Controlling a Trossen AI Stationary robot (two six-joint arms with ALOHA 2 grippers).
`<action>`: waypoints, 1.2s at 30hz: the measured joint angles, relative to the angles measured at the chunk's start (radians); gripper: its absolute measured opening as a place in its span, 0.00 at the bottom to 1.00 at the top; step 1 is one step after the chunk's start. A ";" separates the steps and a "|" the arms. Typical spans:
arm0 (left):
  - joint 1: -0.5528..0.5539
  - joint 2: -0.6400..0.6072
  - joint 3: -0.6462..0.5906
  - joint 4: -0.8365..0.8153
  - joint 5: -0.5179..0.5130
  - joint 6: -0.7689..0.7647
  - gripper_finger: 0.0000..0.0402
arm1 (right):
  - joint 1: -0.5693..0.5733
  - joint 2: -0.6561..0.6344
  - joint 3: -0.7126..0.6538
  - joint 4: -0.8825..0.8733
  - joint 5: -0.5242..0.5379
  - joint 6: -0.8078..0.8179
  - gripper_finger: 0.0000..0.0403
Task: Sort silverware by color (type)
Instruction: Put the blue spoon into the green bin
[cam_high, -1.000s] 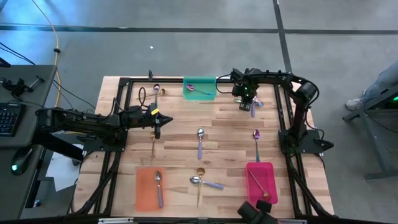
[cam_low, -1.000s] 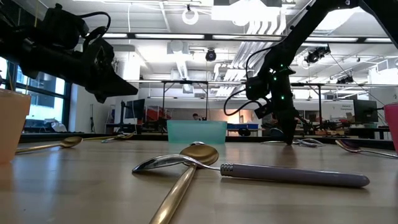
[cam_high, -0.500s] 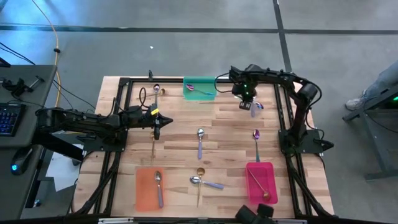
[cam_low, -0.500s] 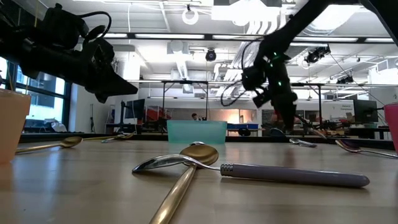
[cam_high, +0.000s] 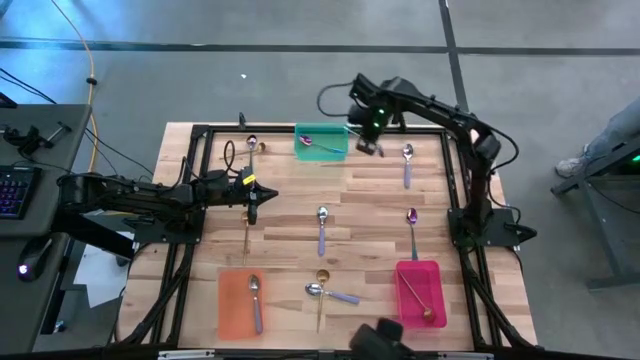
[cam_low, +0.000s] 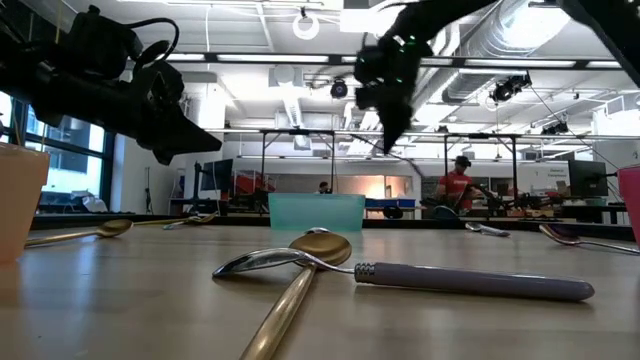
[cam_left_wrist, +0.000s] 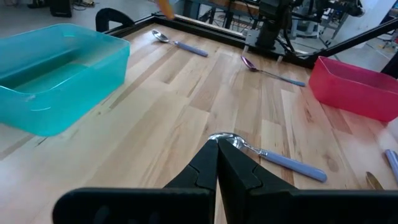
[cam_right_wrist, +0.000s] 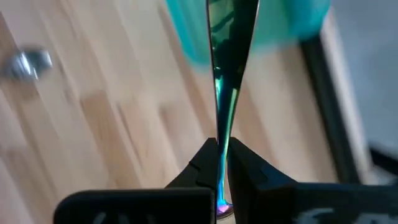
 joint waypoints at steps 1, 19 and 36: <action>0.000 0.000 0.000 0.000 -0.002 0.001 0.00 | 0.008 0.026 0.048 0.007 -0.002 0.001 0.00; 0.000 0.000 0.000 0.000 -0.009 0.000 0.00 | 0.021 0.420 0.413 0.082 -0.128 0.025 0.00; 0.000 0.000 0.000 -0.001 -0.008 -0.001 0.00 | 0.022 0.438 0.413 0.148 -0.127 0.019 0.00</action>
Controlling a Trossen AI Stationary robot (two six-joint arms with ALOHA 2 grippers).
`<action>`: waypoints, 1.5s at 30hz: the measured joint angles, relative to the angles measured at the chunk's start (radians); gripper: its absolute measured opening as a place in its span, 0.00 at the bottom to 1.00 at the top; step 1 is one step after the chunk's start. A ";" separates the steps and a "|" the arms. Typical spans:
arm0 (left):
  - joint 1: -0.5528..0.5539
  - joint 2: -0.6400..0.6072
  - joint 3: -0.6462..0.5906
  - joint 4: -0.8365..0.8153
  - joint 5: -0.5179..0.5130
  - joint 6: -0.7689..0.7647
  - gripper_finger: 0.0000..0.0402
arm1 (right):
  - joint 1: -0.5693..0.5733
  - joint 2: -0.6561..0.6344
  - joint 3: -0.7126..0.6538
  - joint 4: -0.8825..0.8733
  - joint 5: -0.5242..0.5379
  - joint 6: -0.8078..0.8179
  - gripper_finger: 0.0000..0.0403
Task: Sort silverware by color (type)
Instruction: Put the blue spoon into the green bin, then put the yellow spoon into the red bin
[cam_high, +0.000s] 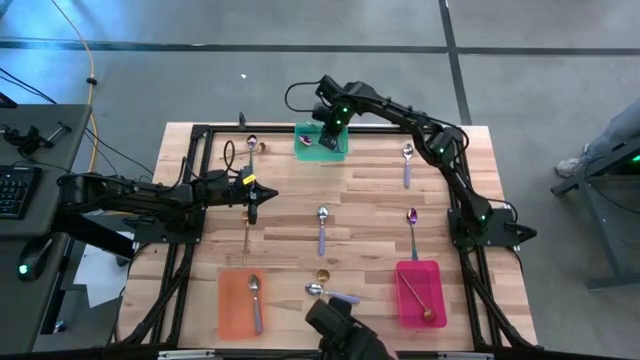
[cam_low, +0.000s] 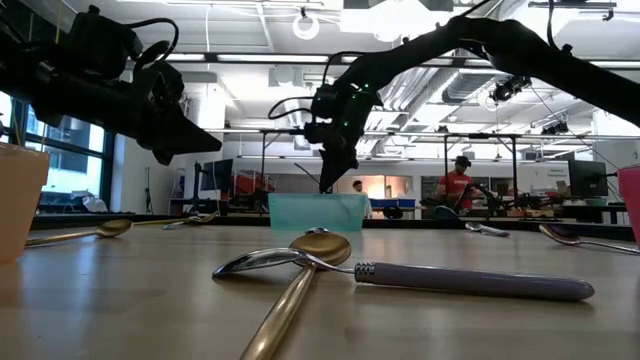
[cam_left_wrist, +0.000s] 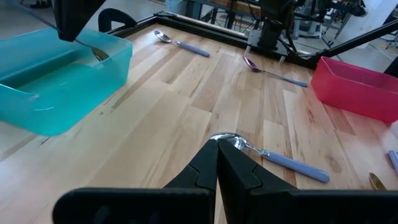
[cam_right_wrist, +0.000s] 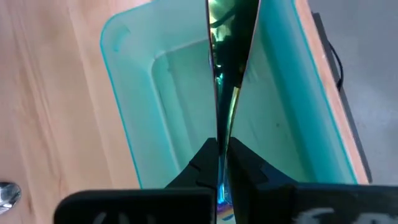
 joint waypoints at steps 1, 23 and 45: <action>0.000 0.000 0.000 0.000 0.000 0.000 0.00 | 0.001 0.004 0.000 0.002 0.000 0.000 0.01; 0.035 -0.003 0.017 -0.016 0.010 -0.016 0.00 | 0.047 -0.110 0.056 0.047 0.010 -0.085 0.02; 0.339 -0.003 0.043 -0.183 0.224 0.039 0.00 | 0.210 -0.477 -0.879 1.232 0.002 0.275 0.00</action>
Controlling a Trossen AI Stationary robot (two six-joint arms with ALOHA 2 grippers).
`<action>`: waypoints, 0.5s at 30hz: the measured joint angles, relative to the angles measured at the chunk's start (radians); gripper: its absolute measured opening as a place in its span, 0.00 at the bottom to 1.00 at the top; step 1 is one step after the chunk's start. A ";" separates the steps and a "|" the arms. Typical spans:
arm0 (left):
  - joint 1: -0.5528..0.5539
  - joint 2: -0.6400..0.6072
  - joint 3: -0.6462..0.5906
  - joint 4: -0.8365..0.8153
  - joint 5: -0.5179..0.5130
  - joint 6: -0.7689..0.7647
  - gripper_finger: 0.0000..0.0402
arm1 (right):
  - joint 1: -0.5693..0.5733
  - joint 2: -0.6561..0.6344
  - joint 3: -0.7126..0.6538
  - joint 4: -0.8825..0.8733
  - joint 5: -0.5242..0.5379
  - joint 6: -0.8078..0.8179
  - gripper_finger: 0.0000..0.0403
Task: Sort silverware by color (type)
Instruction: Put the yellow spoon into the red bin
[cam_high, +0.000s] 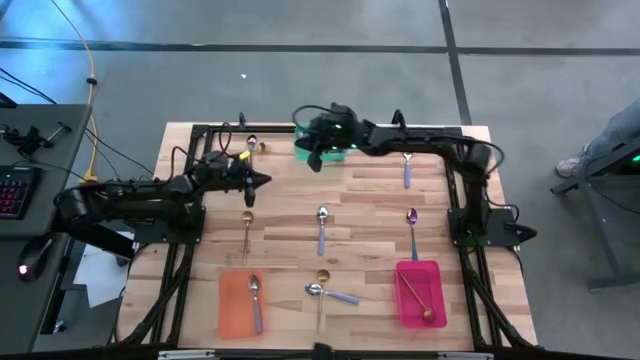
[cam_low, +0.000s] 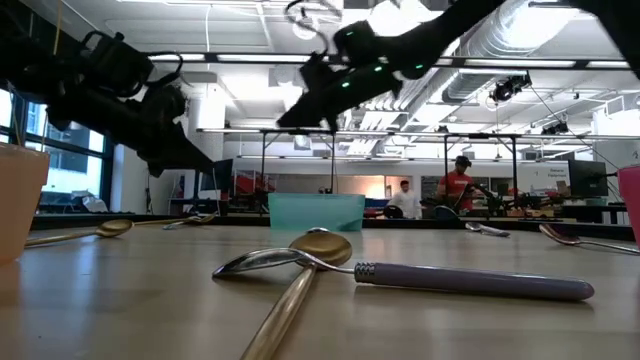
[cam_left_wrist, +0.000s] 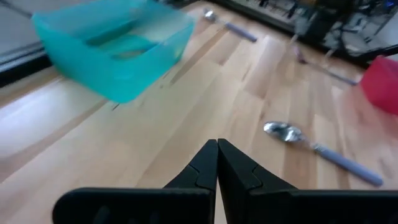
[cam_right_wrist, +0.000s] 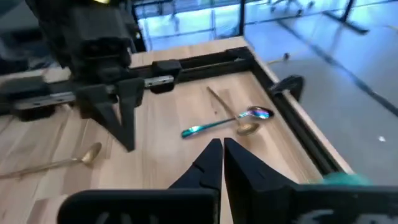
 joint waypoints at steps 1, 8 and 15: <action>0.009 0.000 0.010 -0.033 0.000 0.005 0.00 | 0.004 -0.040 -0.049 0.025 0.019 0.008 0.00; 0.043 0.003 0.175 -0.383 -0.031 0.131 0.00 | 0.041 -0.305 -0.347 0.051 0.109 0.018 0.00; 0.119 0.070 0.445 -0.872 -0.230 0.173 0.00 | 0.054 -0.540 -0.645 0.201 0.146 0.032 0.00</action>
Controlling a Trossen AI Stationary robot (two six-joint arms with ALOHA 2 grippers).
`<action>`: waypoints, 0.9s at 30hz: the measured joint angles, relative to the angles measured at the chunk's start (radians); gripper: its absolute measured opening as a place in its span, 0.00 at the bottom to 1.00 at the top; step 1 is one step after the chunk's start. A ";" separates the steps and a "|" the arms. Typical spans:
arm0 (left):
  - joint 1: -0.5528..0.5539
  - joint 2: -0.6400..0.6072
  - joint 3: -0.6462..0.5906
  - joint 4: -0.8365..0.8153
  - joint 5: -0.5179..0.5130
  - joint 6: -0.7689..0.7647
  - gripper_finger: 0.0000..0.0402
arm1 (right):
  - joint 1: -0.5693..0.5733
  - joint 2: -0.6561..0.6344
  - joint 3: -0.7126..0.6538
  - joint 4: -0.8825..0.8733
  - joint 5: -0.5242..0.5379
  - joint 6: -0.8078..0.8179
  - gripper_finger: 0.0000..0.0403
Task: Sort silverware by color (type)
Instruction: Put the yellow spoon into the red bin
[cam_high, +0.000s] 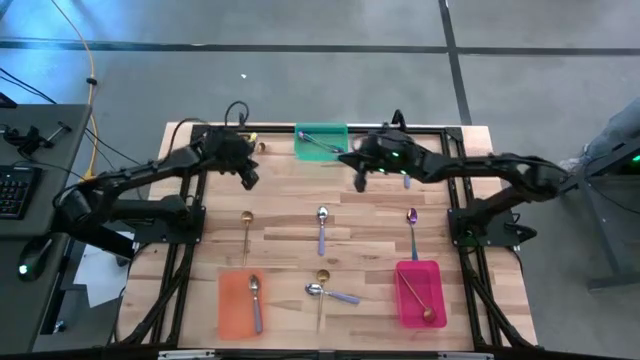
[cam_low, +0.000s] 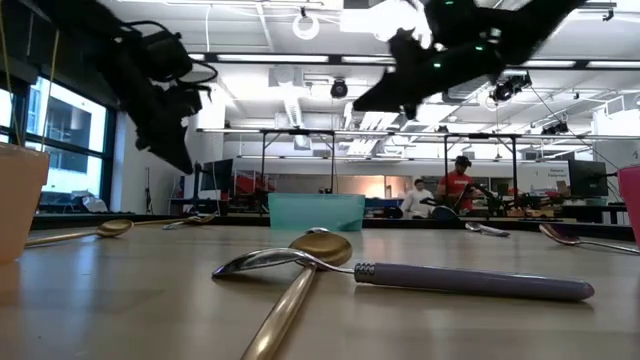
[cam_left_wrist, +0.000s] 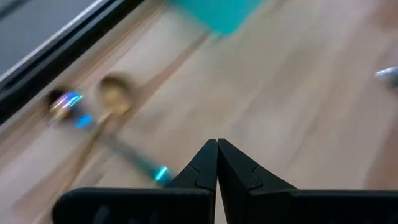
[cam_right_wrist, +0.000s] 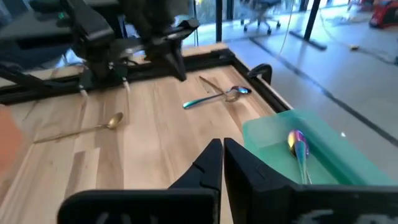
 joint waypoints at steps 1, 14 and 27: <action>0.015 0.022 0.035 -0.054 -0.024 0.009 0.00 | 0.000 -0.027 -0.041 0.038 0.000 0.013 0.00; 0.142 0.401 0.342 -0.396 -0.080 0.295 0.09 | 0.009 -0.179 -0.280 0.184 -0.006 0.019 0.00; 0.216 0.601 0.366 -0.234 -0.207 0.438 0.30 | 0.040 -0.178 -0.281 0.176 -0.010 -0.048 0.00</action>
